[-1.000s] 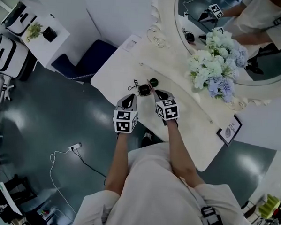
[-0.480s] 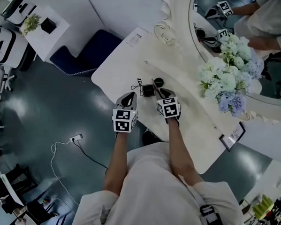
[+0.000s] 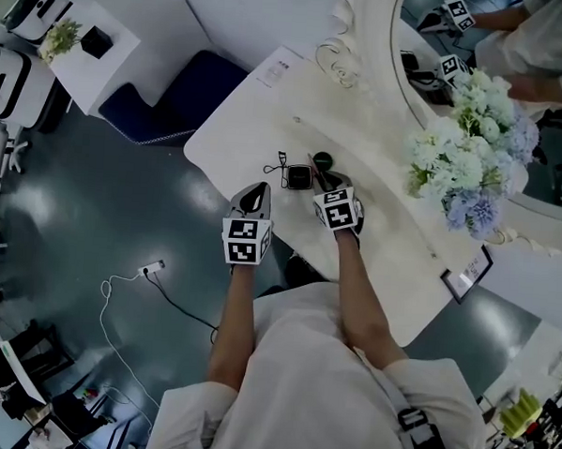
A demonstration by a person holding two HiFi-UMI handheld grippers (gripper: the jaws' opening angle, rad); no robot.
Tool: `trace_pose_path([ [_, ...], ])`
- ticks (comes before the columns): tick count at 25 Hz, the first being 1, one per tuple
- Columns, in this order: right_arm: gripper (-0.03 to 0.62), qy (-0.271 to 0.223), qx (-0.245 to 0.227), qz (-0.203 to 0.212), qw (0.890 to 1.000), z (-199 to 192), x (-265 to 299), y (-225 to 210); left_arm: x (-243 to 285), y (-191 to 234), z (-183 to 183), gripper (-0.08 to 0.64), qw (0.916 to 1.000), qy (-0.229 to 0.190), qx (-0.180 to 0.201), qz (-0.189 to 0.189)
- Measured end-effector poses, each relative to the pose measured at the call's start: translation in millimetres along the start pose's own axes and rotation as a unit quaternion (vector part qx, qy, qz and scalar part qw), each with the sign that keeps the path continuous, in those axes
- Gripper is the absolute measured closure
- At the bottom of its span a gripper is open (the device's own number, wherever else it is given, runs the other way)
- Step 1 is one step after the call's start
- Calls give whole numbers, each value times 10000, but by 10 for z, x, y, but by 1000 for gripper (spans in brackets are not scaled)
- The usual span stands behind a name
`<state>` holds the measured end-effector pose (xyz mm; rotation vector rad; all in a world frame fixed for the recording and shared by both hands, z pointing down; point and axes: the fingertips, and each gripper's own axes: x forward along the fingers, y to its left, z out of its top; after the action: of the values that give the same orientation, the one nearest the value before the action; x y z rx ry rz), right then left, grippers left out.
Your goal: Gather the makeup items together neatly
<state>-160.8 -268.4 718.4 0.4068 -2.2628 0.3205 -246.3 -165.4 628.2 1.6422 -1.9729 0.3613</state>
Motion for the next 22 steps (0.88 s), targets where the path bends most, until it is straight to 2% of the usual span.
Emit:
trace_pose_path([
  [4,508,117,-412,-155,9990,18,-15,44,-51,-33,-53,545,10000,1,-27,4],
  [8,509,40,-434,-326,9985,80,-64,12,-135,-91,-66,545,10000,-27,-18,-15],
  [17,509,-216,-101,-724,9971,53,-413,-12,-227,-216,-149,545,9998,-58,107,-185],
  [22,509,-153,398,-1014,9939,-165,-638,-30,-247,-306,-166,545,9992,-77,200,-324],
])
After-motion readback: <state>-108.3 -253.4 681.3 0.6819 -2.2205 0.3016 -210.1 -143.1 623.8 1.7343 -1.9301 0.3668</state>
